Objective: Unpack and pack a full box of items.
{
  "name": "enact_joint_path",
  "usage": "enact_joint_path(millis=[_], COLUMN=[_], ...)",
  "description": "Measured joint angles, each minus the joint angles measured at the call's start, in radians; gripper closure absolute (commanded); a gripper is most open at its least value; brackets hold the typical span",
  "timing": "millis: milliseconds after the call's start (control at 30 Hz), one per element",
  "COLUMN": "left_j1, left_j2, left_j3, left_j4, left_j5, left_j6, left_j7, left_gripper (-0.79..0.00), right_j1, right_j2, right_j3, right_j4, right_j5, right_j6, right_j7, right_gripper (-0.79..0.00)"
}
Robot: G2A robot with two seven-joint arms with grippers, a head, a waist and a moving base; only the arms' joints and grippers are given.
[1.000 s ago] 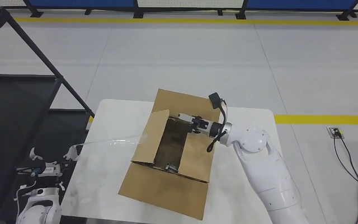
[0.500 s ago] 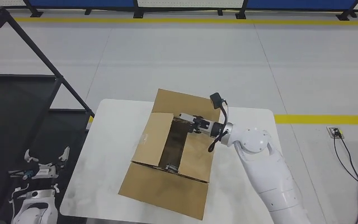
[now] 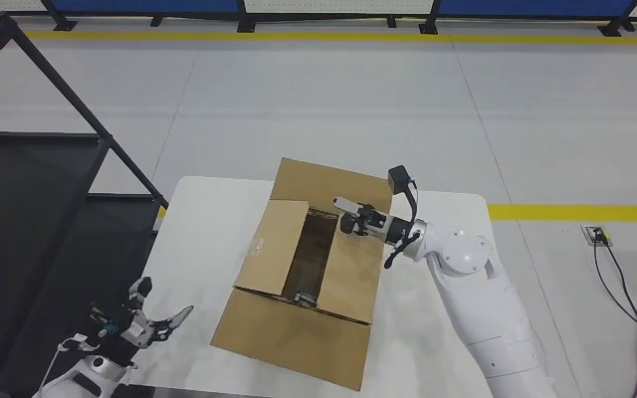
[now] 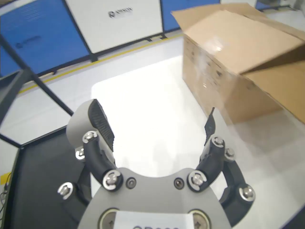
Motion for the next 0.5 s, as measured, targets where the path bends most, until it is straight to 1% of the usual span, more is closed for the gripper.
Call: enact_joint_path(millis=[33,200,233,333,500], left_j1=[0.007,0.023,0.024,0.006,-0.025], left_j2=[0.006,0.021,0.023,0.019,0.013], left_j3=[-0.007,0.013,0.023,0.069,0.145], left_j4=[-0.005,-0.012,-0.01,0.015,0.041], left_j5=[0.04,0.176,0.215,0.258,0.287], left_j6=[-0.029,-0.055,-0.037,0.043,0.104], left_j7=[-0.006,-0.028,-0.038,-0.056,-0.086], left_gripper=[-0.785,-0.785,-0.785,-0.785,-0.785], right_j1=[0.001,0.015,0.02,0.033,0.047], right_j2=[0.001,0.003,0.003,0.003,0.005], right_j3=[-0.001,-0.008,-0.011,-0.019,-0.029], right_j4=[0.006,0.032,0.04,0.06,0.083], right_j5=[0.003,0.021,0.025,0.036,0.047], right_j6=[-0.002,-0.013,-0.016,-0.026,-0.041], right_j7=[0.001,0.005,0.007,0.01,0.014], right_gripper=[-0.785,-0.785,-0.785,-0.785,-0.785])
